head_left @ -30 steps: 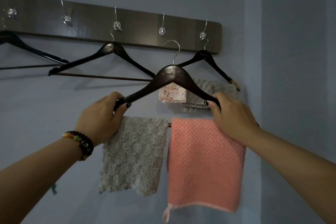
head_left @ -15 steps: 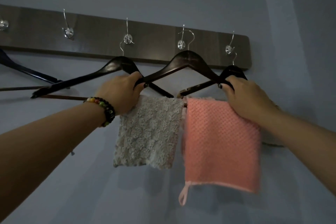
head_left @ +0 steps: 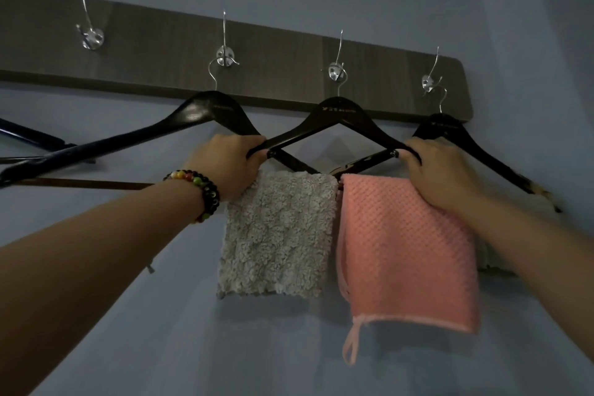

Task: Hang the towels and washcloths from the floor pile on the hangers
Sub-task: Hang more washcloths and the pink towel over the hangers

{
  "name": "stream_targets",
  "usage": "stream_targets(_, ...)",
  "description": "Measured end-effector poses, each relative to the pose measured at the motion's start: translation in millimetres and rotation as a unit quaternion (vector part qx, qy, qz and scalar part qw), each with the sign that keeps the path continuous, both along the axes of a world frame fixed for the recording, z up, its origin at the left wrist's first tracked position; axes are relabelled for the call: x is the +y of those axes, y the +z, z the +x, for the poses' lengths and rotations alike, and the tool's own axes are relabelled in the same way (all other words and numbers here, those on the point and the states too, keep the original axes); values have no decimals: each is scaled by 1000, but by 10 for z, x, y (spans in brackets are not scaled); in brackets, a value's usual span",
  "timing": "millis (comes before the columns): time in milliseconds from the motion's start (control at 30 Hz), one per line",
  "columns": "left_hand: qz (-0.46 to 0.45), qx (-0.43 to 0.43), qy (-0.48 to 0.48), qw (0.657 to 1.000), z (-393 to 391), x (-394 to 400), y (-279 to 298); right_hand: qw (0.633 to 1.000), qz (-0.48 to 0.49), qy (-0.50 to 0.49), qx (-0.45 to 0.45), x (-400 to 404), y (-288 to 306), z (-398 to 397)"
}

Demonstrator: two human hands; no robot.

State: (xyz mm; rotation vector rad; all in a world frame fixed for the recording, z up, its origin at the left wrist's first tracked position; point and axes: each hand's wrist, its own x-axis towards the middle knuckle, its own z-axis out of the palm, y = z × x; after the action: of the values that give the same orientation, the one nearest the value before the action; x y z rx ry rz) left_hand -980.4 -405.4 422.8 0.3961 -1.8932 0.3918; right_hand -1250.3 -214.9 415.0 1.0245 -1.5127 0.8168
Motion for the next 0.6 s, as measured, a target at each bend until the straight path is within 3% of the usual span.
stream_targets(200,-3,11,-8,1000,-84,-147,-96,1000,9,26,-4,-87,-81,-54)
stream_targets(367,-21,32,-16,999,-77,-51,31,999,-46,12,26,-16,20,-42)
stream_targets(600,15,-2,12,1000,-200,14,103,1000,12,12,-6,53,89,-105)
